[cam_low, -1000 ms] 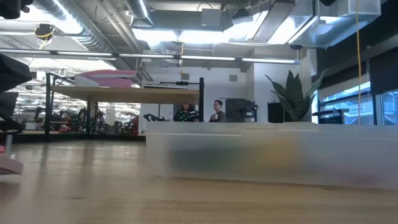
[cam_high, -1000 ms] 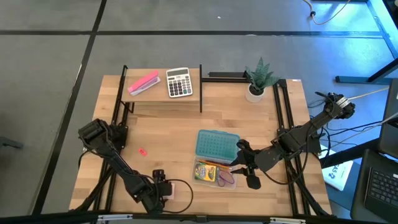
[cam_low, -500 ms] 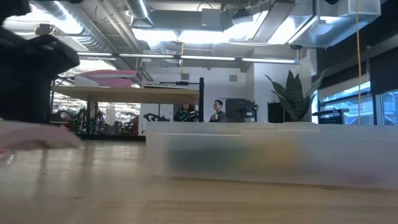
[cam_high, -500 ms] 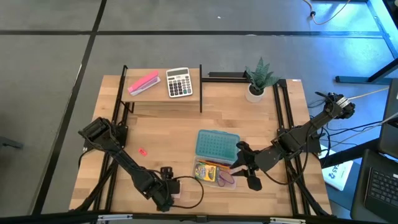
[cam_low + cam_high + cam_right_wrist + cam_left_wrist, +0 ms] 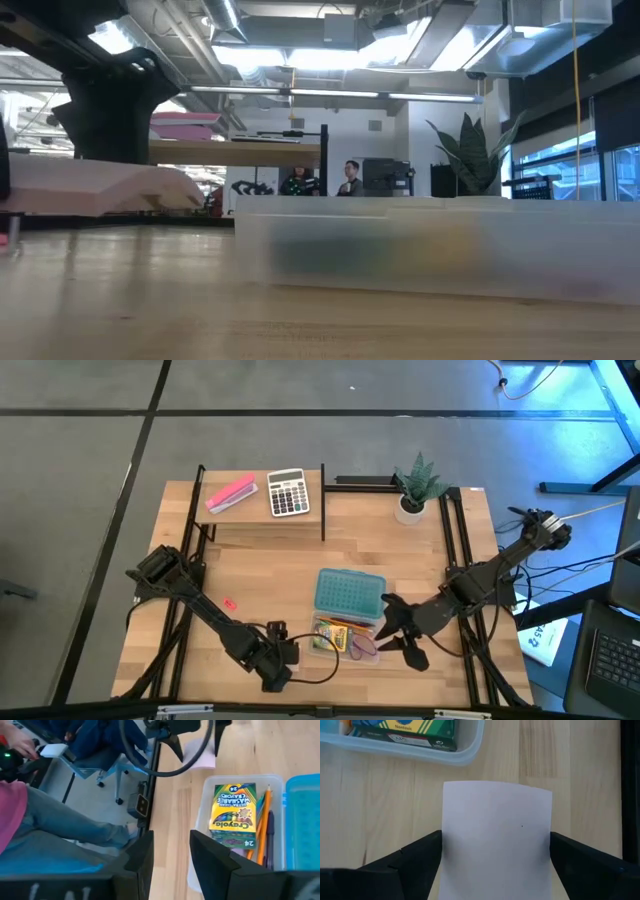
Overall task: Pack school essentials
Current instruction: Put the pink sticky note into the blue supply box
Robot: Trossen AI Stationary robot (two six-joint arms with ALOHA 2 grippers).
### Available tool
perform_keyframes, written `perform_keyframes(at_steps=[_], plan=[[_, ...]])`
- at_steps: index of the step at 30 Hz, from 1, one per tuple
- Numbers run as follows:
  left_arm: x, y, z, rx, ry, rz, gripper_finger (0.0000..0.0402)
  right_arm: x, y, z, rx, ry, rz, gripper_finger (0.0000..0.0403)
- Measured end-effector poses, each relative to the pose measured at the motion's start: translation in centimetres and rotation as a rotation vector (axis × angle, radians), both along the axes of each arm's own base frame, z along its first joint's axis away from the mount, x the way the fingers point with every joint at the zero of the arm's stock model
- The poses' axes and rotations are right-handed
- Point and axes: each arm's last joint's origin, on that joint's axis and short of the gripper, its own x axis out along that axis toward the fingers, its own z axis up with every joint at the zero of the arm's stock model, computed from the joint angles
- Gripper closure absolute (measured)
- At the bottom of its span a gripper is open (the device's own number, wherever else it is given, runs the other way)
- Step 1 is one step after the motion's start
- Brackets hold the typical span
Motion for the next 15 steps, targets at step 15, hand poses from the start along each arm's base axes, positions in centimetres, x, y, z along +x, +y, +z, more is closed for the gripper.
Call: perform_keyframes(at_steps=[15], plan=[[-0.7, 0.2, 1.4, -0.076, 0.053, -0.008, 0.0058, -1.3, -0.6, 1.6, 0.03, -0.051, 0.006, 0.0274]])
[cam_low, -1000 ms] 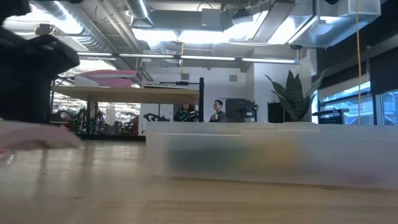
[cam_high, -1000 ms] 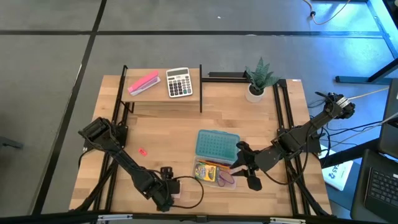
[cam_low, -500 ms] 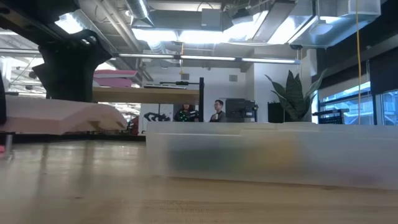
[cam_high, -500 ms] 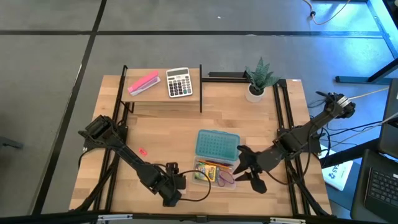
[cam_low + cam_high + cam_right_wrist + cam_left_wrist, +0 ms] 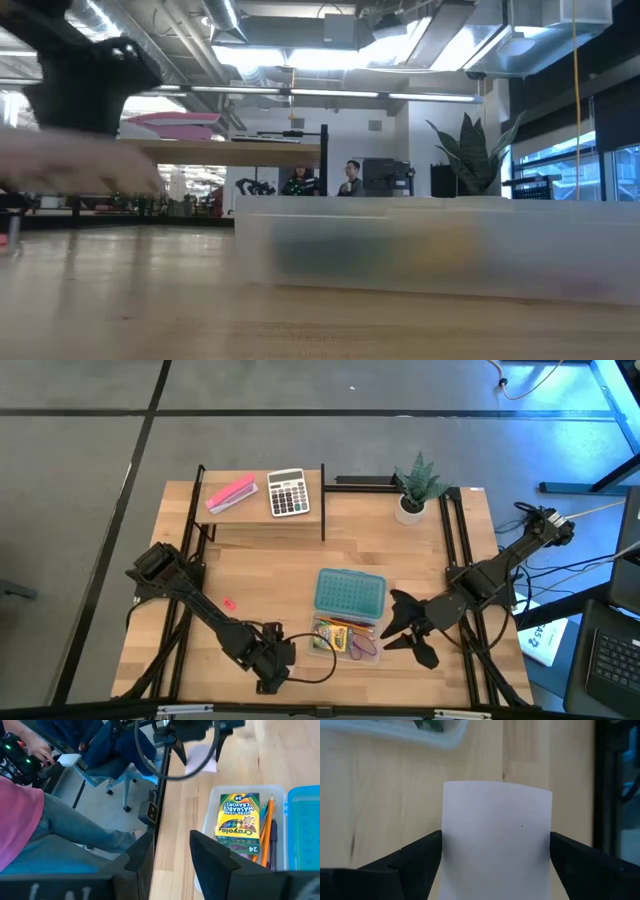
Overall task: Pack school essentials
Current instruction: Put the pink sticky note into the blue supply box
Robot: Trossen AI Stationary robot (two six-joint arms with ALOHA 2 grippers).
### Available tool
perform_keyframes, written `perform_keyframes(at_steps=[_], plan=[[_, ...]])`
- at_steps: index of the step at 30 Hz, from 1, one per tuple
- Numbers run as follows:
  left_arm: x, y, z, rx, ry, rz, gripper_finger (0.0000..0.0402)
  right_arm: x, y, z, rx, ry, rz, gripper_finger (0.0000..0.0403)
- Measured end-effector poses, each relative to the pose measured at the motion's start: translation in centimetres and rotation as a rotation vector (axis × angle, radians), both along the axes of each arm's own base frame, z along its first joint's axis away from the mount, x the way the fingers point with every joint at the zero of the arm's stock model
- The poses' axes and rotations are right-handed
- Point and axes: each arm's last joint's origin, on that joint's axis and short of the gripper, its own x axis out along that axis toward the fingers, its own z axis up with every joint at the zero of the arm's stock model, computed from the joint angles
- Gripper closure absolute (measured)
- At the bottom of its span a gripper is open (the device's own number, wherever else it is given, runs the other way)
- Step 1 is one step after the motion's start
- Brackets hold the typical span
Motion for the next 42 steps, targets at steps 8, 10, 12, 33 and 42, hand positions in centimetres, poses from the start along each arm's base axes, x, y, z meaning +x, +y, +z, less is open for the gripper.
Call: perform_keyframes(at_steps=[8, 10, 12, 33, 42], plan=[[0.0, 2.2, 3.4, 0.044, -0.105, 0.012, 0.0058, -0.1, -0.1, -0.1, -0.01, 0.014, 0.0, 0.0274], [0.6, 3.1, 4.0, 0.05, -0.118, 0.016, 0.0058, -0.1, -0.1, -0.2, -0.013, 0.016, 0.0, 0.0274], [1.3, 3.9, 4.5, 0.067, -0.132, 0.008, 0.0058, -0.2, -0.2, -0.3, -0.021, 0.032, -0.002, 0.0274], [10.3, 7.4, 4.7, 0.129, -0.53, -0.089, 0.0058, -1.3, -0.7, -1.6, -0.05, 0.223, -0.068, 0.0274], [13.1, 7.4, 2.1, 0.105, -0.657, -0.091, 0.0058, -2.0, -1.4, -1.1, -0.069, 0.215, -0.111, 0.0274]])
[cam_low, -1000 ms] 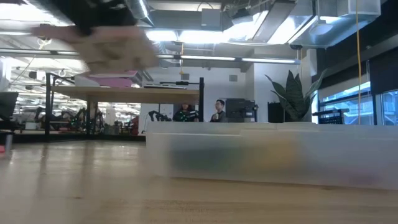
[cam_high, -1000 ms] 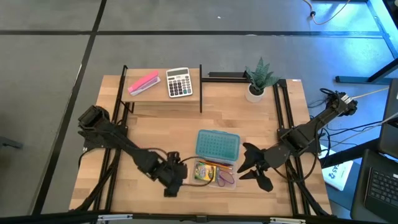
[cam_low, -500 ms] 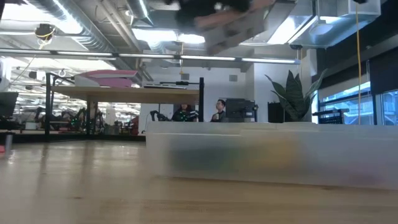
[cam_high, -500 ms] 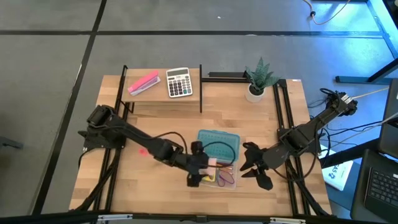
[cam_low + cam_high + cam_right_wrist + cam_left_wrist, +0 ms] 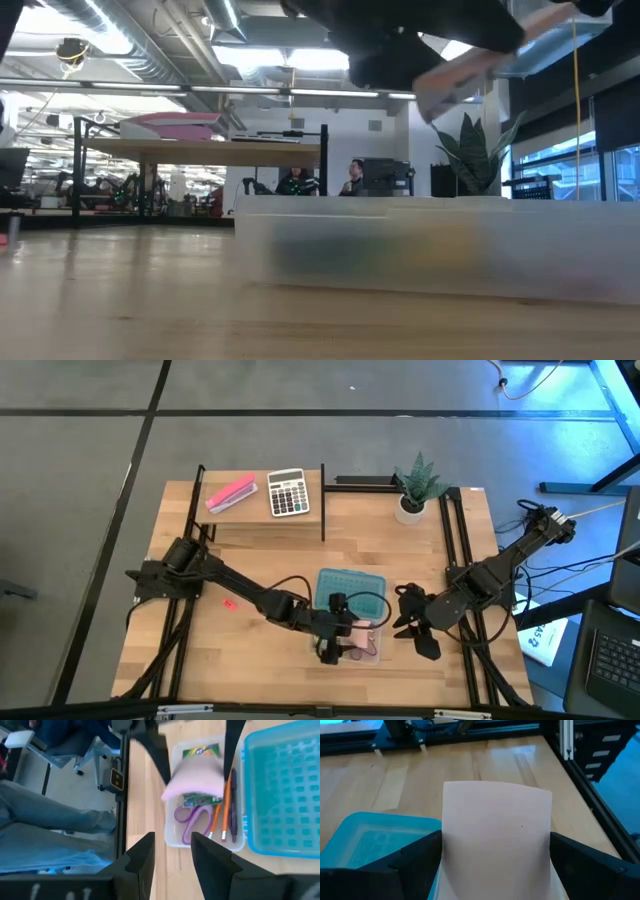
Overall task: Pack school essentials
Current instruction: Put the pink sticky note into the blue supply box
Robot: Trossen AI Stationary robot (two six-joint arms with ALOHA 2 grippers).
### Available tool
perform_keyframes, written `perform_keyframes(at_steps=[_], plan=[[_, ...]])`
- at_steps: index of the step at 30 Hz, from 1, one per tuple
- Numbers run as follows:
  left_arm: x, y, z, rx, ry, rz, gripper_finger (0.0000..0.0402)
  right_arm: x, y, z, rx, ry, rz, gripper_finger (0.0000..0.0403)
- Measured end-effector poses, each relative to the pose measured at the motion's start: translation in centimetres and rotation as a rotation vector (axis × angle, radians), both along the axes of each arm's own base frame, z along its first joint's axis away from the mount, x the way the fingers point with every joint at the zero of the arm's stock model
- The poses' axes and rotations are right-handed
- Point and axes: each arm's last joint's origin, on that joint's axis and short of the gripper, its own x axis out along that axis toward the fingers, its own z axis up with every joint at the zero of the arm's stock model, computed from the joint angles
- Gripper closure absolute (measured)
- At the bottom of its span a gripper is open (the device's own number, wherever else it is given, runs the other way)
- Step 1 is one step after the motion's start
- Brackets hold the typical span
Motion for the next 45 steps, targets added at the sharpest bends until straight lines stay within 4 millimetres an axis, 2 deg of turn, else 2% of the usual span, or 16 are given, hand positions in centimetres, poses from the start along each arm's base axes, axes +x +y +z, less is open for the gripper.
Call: perform_keyframes(at_steps=[6, 14, 45], plan=[[1.1, 0.3, -1.6, -0.024, -0.022, -0.01, 0.0058, -0.2, -0.2, 0.3, -0.038, -0.039, 0.019, 0.0274], [1.5, 0.3, -3.9, -0.01, 0.021, -0.009, 0.0058, -0.2, -0.3, 0.3, -0.079, -0.061, 0.015, 0.0274], [2.0, -0.1, -5.0, 0.042, -0.011, -0.061, 0.0058, -0.1, -0.3, 0.3, -0.074, -0.062, 0.013, 0.0274]])
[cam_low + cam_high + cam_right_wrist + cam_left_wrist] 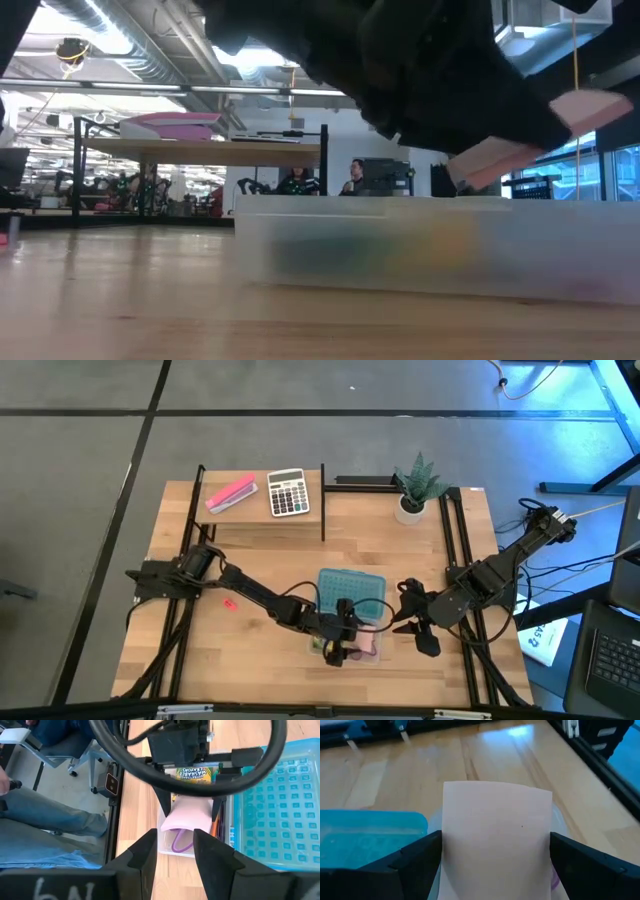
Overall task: Pack school essentials
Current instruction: Put the pink sticky note into the blue supply box, then put the pink eraser into the blue supply box
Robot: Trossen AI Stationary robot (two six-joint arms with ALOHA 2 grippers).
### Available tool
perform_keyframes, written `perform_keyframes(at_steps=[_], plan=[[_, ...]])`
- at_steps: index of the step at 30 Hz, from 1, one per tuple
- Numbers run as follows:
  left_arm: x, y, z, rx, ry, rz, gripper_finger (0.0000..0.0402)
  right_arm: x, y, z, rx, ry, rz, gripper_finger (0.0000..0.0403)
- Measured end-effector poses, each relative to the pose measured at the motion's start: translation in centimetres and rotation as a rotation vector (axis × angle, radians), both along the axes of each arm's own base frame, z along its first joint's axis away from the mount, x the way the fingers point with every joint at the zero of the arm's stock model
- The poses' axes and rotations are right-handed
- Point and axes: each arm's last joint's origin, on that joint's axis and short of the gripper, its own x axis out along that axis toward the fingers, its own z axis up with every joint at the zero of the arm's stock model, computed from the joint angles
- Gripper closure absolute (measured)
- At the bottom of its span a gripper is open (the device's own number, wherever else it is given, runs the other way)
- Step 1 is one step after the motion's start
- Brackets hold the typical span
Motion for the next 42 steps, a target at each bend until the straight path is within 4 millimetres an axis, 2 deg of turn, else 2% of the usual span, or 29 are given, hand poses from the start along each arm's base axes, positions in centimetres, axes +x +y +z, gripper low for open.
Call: perform_keyframes(at_steps=[11, 22, 31, 33, 36, 42], plan=[[0.2, 0.0, -0.8, -0.011, 0.009, -0.001, 0.0056, 0.0, 0.0, 0.0, 0.002, -0.002, 0.0, 0.0274], [0.1, 0.1, -1.0, -0.031, 0.027, 0.009, 0.0006, 0.0, 0.0, 0.0, 0.003, -0.002, 0.0, 0.0274], [0.3, 0.4, -1.0, -0.032, 0.028, 0.019, 0.0004, 0.0, 0.0, 0.0, 0.003, -0.002, -0.001, 0.0274], [0.2, 1.0, -0.3, -0.044, 0.036, 0.047, 0.0004, 0.0, 0.0, 0.0, 0.002, -0.002, 0.0, 0.0274], [-0.2, 2.0, 1.9, -0.094, 0.037, 0.102, 0.0002, 0.0, 0.0, 0.0, 0.002, -0.002, 0.0, 0.0274], [-2.7, 3.0, 5.8, -0.065, 0.134, 0.168, 0.0003, 0.0, 0.0, 0.0, 0.004, -0.004, 0.0, 0.0274]])
